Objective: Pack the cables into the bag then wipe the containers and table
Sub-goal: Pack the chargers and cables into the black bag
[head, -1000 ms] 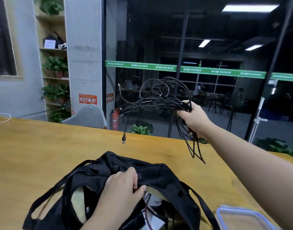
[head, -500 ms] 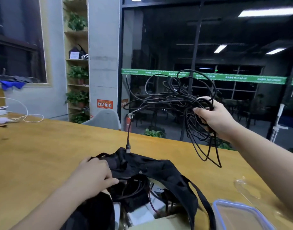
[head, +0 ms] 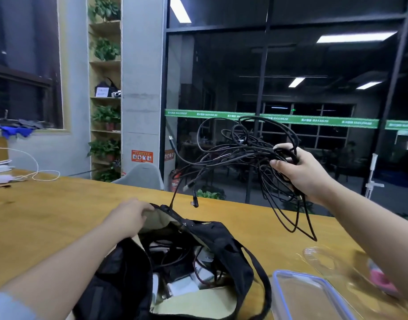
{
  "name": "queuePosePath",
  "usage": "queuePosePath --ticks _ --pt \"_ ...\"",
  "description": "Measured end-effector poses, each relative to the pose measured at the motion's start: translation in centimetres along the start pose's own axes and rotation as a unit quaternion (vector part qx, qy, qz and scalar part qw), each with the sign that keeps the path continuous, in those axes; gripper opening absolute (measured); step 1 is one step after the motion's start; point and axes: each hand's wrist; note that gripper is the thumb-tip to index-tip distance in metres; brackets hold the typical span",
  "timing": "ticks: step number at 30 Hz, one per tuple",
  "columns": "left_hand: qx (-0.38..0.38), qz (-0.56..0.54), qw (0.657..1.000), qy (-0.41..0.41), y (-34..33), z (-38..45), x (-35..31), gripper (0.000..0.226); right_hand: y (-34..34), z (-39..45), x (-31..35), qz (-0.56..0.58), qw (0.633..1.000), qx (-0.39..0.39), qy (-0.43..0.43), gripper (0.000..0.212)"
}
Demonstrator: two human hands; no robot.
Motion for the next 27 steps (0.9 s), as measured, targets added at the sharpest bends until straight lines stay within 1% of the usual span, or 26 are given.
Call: queuePosePath --ticks 4,7,12,17,22,27 --pt "0.006 -0.037 0.999 0.020 -0.1 1.2 -1.3 0.036 1.3 -0.4 0.8 0.017 1.000 -0.008 -0.001 0.019" --pt "0.009 -0.049 0.999 0.022 -0.4 1.3 -2.0 0.036 2.2 -0.6 1.4 0.009 1.000 -0.022 0.003 0.020" --pt "0.025 -0.091 0.995 0.027 -1.2 0.9 -1.6 0.040 3.1 -1.1 2.4 0.009 0.999 -0.041 0.015 0.019" --pt "0.055 -0.133 0.989 0.040 -2.0 -0.2 -1.6 0.062 3.7 -1.6 2.6 0.019 0.999 -0.046 0.017 0.018" --pt "0.042 -0.131 0.990 0.028 -1.2 -0.9 -1.9 0.069 4.4 -2.2 3.1 0.057 0.997 -0.050 -0.001 0.020" --pt "0.033 -0.117 0.992 0.023 -0.7 -0.9 -2.6 0.064 4.7 -3.1 2.9 0.063 0.998 -0.031 -0.008 0.021"
Point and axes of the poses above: each hand's wrist, its own z-axis towards the middle knuckle, its own y-axis out of the back of the hand, x = y × z, and after that the axes turned 12 degrees about -x, right-handed
